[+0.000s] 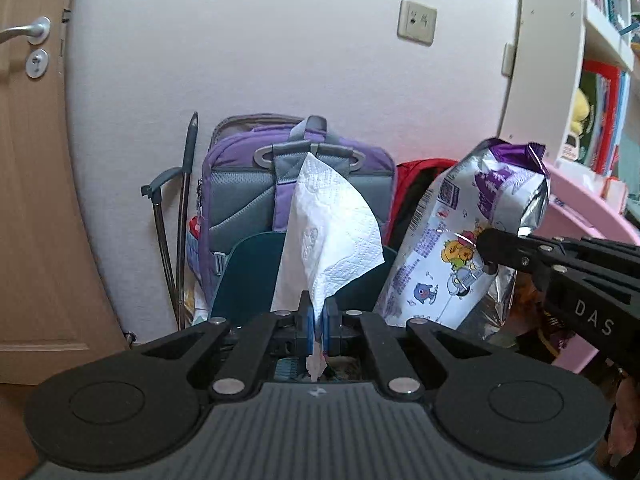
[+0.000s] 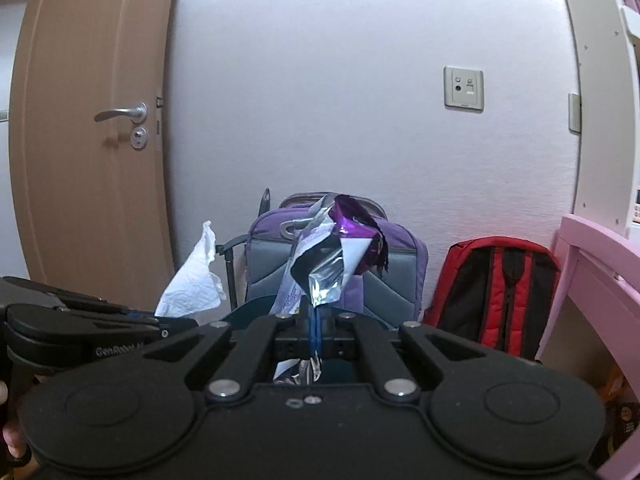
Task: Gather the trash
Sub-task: 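Lift both items to the teal wastebasket and open both tools inside it, then withdraw both tools and lower them toward the tissue and milk carton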
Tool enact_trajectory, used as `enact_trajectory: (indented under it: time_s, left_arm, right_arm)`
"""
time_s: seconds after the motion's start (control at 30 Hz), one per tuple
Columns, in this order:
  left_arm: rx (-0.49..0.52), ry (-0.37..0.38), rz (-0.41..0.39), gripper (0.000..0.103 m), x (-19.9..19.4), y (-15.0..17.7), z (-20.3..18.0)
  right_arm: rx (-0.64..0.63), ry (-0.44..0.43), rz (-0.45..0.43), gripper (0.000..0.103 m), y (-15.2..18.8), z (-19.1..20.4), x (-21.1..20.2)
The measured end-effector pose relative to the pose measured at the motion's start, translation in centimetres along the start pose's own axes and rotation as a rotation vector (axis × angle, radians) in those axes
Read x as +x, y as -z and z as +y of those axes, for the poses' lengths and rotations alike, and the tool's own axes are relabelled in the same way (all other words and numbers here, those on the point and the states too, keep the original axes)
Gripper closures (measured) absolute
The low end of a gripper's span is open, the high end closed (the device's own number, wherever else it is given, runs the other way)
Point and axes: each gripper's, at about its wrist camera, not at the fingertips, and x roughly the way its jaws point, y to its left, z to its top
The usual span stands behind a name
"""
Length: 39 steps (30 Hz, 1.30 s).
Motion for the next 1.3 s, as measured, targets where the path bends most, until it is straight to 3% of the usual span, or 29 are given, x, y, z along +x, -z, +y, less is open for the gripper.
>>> enact_trajectory:
  time_s: [0.6, 0.83, 0.97, 1.07, 1.3]
  left_arm:
    - [0.047, -0.034, 0.244, 0.099, 12.4, 3.2, 1.2]
    - [0.036, -0.043, 0.280, 0.099, 14.2, 3.9, 2.0]
    - [0.049, -0.051, 0.287, 0.097, 14.3, 3.8, 1.7]
    - [0.043, -0.054, 0.291, 0.095, 14.1, 3.6, 1.5]
    - [0.014, -0.038, 0.275, 0.093, 12.6, 3.1, 1.5]
  right_arm:
    - [0.003, -0.017, 0.189, 0.098, 4.6, -0.7, 10.4]
    - [0.008, -0.028, 0.253, 0.088, 6.0, -0.5, 11.7]
    - [0.000, -0.026, 0.283, 0.073, 6.4, -0.4, 11.9]
    - [0.006, -0.036, 0.297, 0.071, 6.4, -0.4, 11.6]
    - [0.007, -0.035, 0.274, 0.053, 5.5, -0.9, 9.4]
